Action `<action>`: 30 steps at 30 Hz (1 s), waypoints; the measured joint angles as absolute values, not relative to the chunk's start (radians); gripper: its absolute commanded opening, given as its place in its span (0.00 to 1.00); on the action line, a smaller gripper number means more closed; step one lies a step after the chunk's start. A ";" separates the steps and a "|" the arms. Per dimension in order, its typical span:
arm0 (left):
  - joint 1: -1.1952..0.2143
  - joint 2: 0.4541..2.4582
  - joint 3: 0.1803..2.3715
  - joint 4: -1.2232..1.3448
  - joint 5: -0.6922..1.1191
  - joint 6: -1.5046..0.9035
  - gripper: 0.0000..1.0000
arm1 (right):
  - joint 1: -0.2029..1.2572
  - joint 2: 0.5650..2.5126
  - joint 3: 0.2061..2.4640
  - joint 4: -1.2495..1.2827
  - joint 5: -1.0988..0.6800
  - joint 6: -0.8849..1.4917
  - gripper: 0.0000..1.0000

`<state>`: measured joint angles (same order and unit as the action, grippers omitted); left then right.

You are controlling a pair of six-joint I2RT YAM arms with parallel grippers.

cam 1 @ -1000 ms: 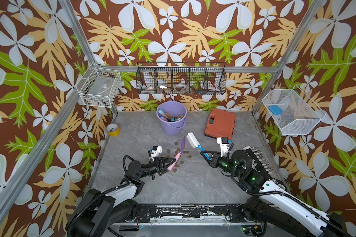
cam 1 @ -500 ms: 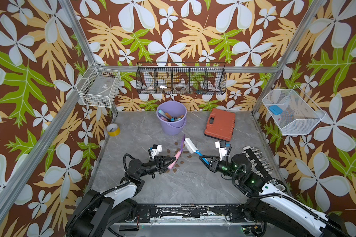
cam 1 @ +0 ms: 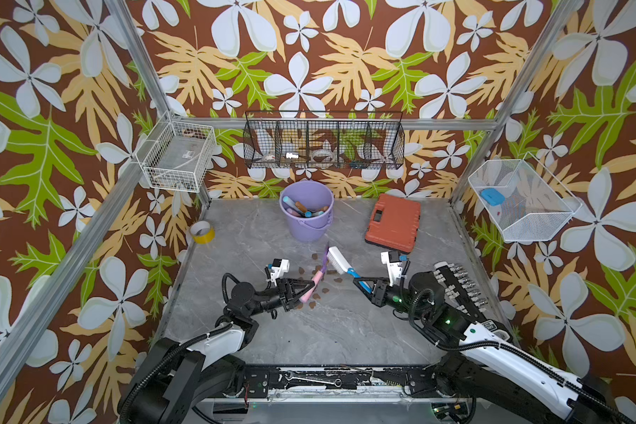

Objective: Brush the soil off the hand trowel and place it into the bucket
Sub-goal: Brush off the soil from the hand trowel.

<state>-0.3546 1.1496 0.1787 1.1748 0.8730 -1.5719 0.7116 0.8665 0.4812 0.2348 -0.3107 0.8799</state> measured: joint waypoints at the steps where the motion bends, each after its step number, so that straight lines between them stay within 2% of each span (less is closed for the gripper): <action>1: -0.352 1.148 0.180 1.169 0.873 -1.572 0.00 | 0.712 0.867 0.464 0.244 -0.309 0.883 0.00; 7: -0.332 1.131 0.218 1.103 0.892 -1.536 0.00 | 0.712 0.870 0.379 0.225 -0.291 0.889 0.00; 16: -0.326 1.076 0.385 0.582 0.861 -1.217 0.00 | 0.707 0.833 0.474 0.181 -0.202 0.848 0.00; 18: -0.326 1.064 0.390 0.533 0.854 -1.185 0.00 | 0.707 0.838 0.491 0.205 -0.203 0.848 0.00; 30: -0.323 1.067 0.320 0.703 0.875 -1.310 0.00 | 0.751 1.043 0.398 0.464 -0.242 0.894 0.00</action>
<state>-0.3229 1.0672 0.3202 0.7033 0.8745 -1.3102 0.7509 1.0428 0.3977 0.4644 -0.2417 0.8936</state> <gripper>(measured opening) 0.261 0.191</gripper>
